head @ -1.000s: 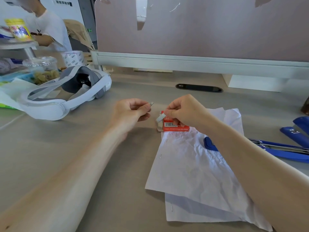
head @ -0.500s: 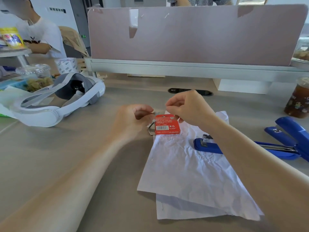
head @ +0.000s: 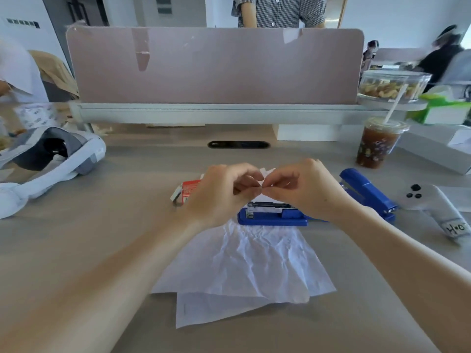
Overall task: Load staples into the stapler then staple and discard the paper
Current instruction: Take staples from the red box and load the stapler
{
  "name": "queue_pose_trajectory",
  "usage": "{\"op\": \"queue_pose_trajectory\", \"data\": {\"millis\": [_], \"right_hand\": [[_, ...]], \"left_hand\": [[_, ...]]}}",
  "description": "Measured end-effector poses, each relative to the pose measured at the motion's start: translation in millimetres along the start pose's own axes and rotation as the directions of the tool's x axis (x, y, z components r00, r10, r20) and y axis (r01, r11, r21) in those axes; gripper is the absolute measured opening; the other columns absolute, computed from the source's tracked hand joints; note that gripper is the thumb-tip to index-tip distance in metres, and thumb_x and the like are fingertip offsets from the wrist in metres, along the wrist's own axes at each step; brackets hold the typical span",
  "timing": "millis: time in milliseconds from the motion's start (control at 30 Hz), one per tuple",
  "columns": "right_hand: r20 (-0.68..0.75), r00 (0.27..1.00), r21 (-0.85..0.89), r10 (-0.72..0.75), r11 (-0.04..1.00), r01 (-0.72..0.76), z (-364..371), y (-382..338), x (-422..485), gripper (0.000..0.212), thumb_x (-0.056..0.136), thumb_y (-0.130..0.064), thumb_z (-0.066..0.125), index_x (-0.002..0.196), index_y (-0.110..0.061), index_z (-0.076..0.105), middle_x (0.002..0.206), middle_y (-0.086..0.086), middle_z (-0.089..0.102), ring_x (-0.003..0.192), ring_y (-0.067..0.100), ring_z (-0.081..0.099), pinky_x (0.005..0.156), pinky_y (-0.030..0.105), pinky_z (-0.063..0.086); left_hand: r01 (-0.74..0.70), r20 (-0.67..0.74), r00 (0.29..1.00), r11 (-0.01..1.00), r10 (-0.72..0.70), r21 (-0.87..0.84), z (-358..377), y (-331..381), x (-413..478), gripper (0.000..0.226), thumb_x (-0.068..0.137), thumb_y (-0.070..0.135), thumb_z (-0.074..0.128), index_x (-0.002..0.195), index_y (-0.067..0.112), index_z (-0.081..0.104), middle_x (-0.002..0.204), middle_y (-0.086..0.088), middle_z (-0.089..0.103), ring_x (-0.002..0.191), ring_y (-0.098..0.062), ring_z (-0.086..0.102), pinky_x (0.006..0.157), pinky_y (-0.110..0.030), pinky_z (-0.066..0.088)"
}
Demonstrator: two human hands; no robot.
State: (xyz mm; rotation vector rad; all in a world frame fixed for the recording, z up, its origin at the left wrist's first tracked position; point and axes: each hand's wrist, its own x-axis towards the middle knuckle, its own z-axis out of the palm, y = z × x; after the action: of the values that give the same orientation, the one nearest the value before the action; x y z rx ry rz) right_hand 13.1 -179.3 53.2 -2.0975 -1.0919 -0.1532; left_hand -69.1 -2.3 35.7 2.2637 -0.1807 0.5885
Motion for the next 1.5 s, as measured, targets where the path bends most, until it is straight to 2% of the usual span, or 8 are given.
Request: {"op": "queue_pose_trajectory", "data": {"millis": [233, 400, 567, 767, 1000, 1133, 1333, 1500], "right_hand": [[0.018, 0.998, -0.027, 0.054, 0.998, -0.053, -0.4, 22.3, -14.4, 0.007, 0.08, -0.02, 0.075, 0.086, -0.02, 0.08, 0.075, -0.014, 0.073, 0.069, -0.005, 0.065, 0.064, 0.007, 0.048], [-0.015, 0.997, -0.012, 0.069, 0.998, -0.069, 2.2, 30.1, -15.2, 0.004, 0.081, -0.016, 0.076, 0.083, -0.018, 0.079, 0.074, -0.017, 0.069, 0.074, -0.002, 0.066, 0.065, 0.005, 0.046], [-0.006, 0.998, -0.018, 0.059, 0.998, -0.059, 6.1, 33.8, -15.0, 0.004, 0.08, -0.016, 0.076, 0.081, -0.019, 0.08, 0.075, -0.016, 0.071, 0.075, 0.002, 0.067, 0.07, 0.013, 0.052], [0.016, 0.998, -0.029, 0.069, 0.997, -0.068, 9.6, 35.9, -14.0, 0.005, 0.08, -0.018, 0.076, 0.081, -0.021, 0.079, 0.076, -0.017, 0.071, 0.074, 0.007, 0.067, 0.073, 0.021, 0.053], [0.021, 0.999, -0.05, 0.039, 0.998, -0.038, 13.5, 38.5, -12.0, 0.005, 0.081, -0.018, 0.075, 0.082, -0.021, 0.079, 0.078, -0.014, 0.073, 0.073, 0.007, 0.066, 0.07, 0.018, 0.052], [0.059, 0.997, -0.093, -0.051, 0.994, 0.056, 15.6, 40.9, -11.0, 0.006, 0.083, -0.015, 0.074, 0.082, -0.017, 0.079, 0.082, -0.01, 0.073, 0.077, 0.002, 0.062, 0.068, 0.016, 0.049], [0.142, 0.987, -0.162, -0.077, 0.982, 0.1, 14.6, 45.6, -14.4, 0.013, 0.087, -0.024, 0.069, 0.097, -0.024, 0.078, 0.094, -0.025, 0.061, 0.083, -0.001, 0.062, 0.076, 0.026, 0.053], [0.282, 0.959, -0.158, -0.012, 0.986, 0.059, 17.5, 42.4, -14.4, 0.032, 0.09, -0.025, 0.065, 0.118, -0.04, 0.067, 0.108, -0.019, 0.056, 0.095, 0.006, 0.056, 0.086, 0.037, 0.052]], "left_hand": [[0.047, -0.016, 0.999, 0.999, -0.047, 0.02, 18.2, -16.6, -10.3, 0.03, 0.076, 0.028, 0.081, 0.103, 0.024, 0.067, 0.099, 0.016, 0.071, 0.092, 0.0, 0.066, 0.079, -0.022, 0.054], [0.15, 0.018, 0.988, 0.987, -0.151, 0.062, 20.0, -31.7, -18.2, 0.045, 0.072, 0.025, 0.084, 0.112, 0.025, 0.064, 0.099, 0.018, 0.068, 0.094, 0.006, 0.064, 0.076, -0.007, 0.046], [0.134, 0.047, 0.989, 0.982, -0.141, 0.13, 22.0, -35.6, -15.6, 0.04, 0.071, 0.024, 0.085, 0.108, 0.023, 0.067, 0.093, 0.011, 0.072, 0.085, -0.002, 0.068, 0.075, -0.015, 0.052], [0.147, 0.056, 0.986, 0.983, -0.154, 0.107, 21.8, -37.3, -16.1, 0.042, 0.071, 0.026, 0.085, 0.109, 0.023, 0.067, 0.095, 0.011, 0.071, 0.09, -0.003, 0.067, 0.074, -0.008, 0.048], [0.148, 0.055, 0.986, 0.983, -0.154, 0.112, 21.4, -36.7, -16.6, 0.041, 0.072, 0.024, 0.085, 0.109, 0.022, 0.067, 0.096, 0.009, 0.072, 0.09, -0.003, 0.067, 0.076, -0.009, 0.048], [0.139, 0.058, 0.988, 0.984, -0.146, 0.114, 21.2, -36.9, -16.5, 0.04, 0.072, 0.023, 0.084, 0.108, 0.022, 0.067, 0.096, 0.009, 0.072, 0.09, -0.001, 0.067, 0.076, -0.009, 0.048], [0.124, 0.067, 0.989, 0.984, -0.133, 0.126, 19.0, -36.1, -17.8, 0.04, 0.073, 0.024, 0.084, 0.109, 0.02, 0.067, 0.098, 0.01, 0.071, 0.093, 0.0, 0.066, 0.077, -0.01, 0.048], [0.114, 0.072, 0.989, 0.983, -0.126, 0.146, 18.4, -35.0, -18.0, 0.039, 0.072, 0.023, 0.084, 0.108, 0.019, 0.068, 0.097, 0.01, 0.07, 0.091, 0.007, 0.062, 0.072, -0.003, 0.043]]}}
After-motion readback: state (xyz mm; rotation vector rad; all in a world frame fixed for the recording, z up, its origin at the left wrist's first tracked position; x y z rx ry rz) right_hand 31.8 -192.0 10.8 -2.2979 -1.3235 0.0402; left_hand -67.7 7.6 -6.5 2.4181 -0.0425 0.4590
